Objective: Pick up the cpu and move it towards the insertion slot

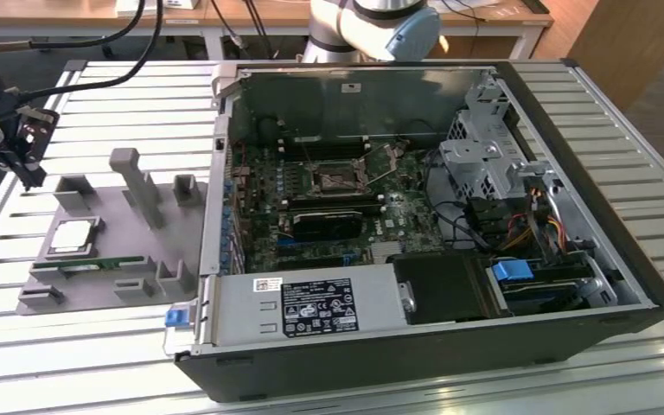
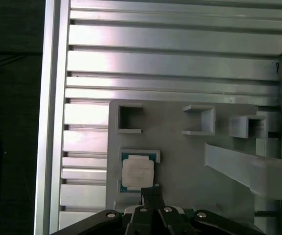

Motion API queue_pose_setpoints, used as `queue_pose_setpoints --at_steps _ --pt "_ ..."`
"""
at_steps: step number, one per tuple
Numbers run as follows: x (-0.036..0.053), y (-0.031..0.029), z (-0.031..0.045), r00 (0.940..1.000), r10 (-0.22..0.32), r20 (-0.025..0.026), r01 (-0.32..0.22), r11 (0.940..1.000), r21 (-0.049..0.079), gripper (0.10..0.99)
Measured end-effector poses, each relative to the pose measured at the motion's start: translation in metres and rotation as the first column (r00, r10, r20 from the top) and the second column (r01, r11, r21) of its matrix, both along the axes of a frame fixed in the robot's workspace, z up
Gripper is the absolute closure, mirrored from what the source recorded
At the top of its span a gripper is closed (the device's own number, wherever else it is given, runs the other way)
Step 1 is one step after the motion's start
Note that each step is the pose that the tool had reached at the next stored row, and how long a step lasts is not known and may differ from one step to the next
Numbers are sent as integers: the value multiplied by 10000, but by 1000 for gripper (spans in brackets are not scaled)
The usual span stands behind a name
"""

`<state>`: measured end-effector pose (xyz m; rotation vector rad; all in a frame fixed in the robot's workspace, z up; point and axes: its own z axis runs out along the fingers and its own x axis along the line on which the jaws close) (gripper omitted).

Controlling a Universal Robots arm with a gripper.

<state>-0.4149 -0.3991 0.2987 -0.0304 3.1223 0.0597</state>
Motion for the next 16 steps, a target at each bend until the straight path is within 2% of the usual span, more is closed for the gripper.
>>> queue_pose_setpoints --at_steps 5,16 --pt "-13 0 -68 10000 0 2 0 10000 0 984" --pt "-37 0 -269 10000 0 9 0 10000 0 984"
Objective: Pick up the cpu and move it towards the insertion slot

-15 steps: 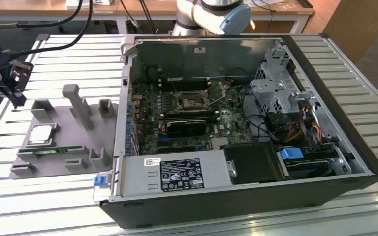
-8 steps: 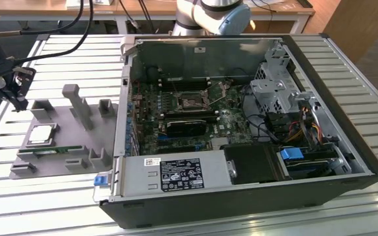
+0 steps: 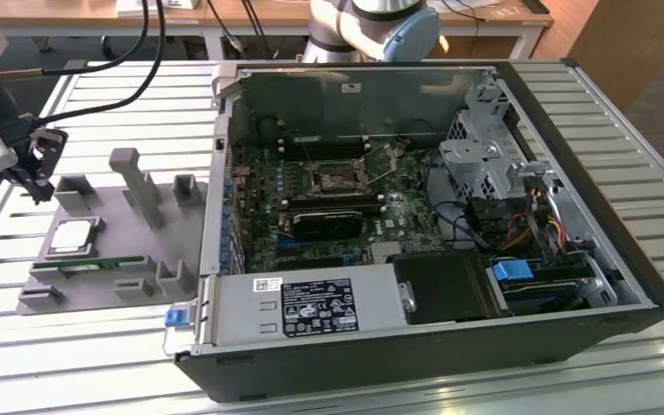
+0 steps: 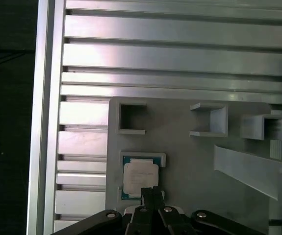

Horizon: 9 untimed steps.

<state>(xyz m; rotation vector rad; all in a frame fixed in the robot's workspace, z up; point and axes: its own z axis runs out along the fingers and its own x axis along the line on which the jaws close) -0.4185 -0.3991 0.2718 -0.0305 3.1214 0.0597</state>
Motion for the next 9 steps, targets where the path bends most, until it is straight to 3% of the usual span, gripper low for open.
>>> queue_pose_setpoints --at_steps 9 --pt "-15 -6 -163 10000 -1 0 1 10000 0 984"
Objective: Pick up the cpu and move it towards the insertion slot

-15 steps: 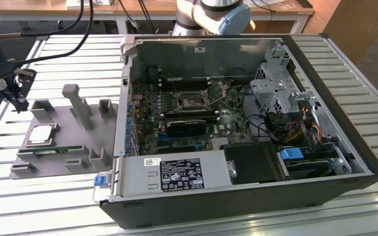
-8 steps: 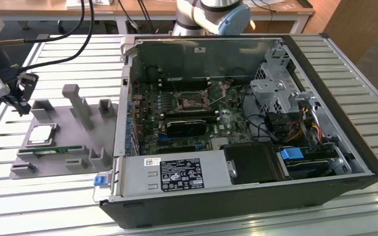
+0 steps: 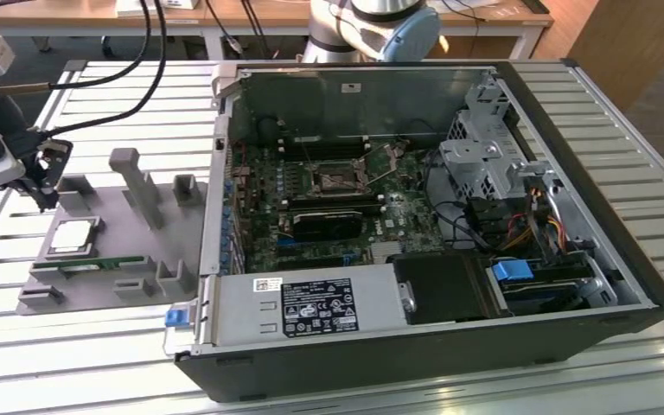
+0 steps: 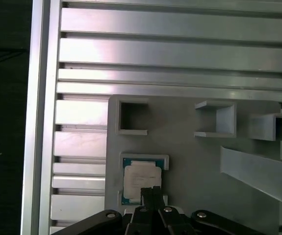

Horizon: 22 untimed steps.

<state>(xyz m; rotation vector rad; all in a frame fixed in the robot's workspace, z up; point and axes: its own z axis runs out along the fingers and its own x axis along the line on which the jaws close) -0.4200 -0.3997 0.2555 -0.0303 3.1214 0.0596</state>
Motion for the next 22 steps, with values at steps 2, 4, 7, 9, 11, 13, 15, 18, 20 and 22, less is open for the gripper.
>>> queue_pose_setpoints --at_steps 2,4,7,9,11,13,15,18,20,22 --pt "-4 -12 -36 10000 0 -1 0 10000 -1 984" --pt "-9 -23 -73 10000 0 1 0 10000 0 984" --pt "-16 -39 -128 10000 1 1 -1 10000 0 984" --pt "-19 -50 -164 10000 1 2 -1 10000 0 984" --pt "-21 -60 -199 10000 1 2 -1 10000 0 984" --pt "-23 -66 -237 10000 0 4 0 10000 1 984" --pt "-24 -70 -273 10000 0 3 0 10000 1 984" --pt "-23 -72 -327 10000 0 3 0 10000 1 984" --pt "-23 -73 -364 10000 0 3 0 10000 2 984" --pt "-23 -74 -400 10000 0 3 0 10000 2 984"
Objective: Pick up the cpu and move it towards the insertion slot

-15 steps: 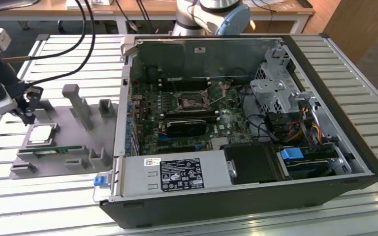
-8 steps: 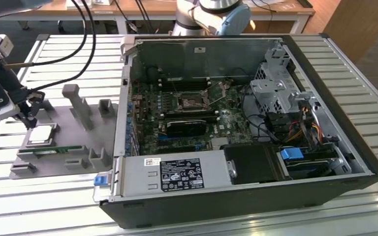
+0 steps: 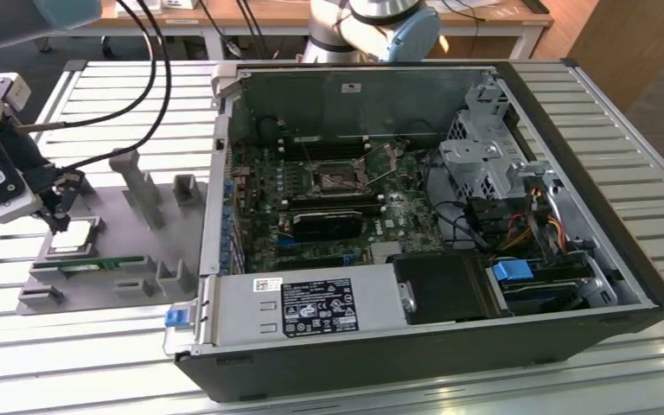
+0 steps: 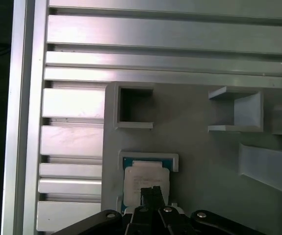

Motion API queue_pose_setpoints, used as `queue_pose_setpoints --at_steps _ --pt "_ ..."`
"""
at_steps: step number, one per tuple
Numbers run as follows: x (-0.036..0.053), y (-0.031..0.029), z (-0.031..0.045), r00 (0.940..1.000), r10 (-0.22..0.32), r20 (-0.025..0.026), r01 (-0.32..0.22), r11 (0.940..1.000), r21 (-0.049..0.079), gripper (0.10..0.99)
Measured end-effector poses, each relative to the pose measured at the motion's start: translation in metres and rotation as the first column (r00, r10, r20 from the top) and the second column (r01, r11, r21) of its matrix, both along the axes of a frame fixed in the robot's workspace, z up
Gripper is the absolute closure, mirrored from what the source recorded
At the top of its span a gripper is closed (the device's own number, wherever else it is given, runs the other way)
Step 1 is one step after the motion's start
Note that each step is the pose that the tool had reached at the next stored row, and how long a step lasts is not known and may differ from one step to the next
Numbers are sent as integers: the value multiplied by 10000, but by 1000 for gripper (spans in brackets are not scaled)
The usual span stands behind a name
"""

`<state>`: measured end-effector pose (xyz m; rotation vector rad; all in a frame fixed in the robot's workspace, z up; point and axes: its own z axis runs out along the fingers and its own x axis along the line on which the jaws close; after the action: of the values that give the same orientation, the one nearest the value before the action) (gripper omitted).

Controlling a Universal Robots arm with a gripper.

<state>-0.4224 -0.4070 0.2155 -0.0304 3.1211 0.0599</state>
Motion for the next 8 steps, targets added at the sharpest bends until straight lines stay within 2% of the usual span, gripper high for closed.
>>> queue_pose_setpoints --at_steps 8 --pt "-1 -2 -146 10000 1 0 -1 10000 0 984"
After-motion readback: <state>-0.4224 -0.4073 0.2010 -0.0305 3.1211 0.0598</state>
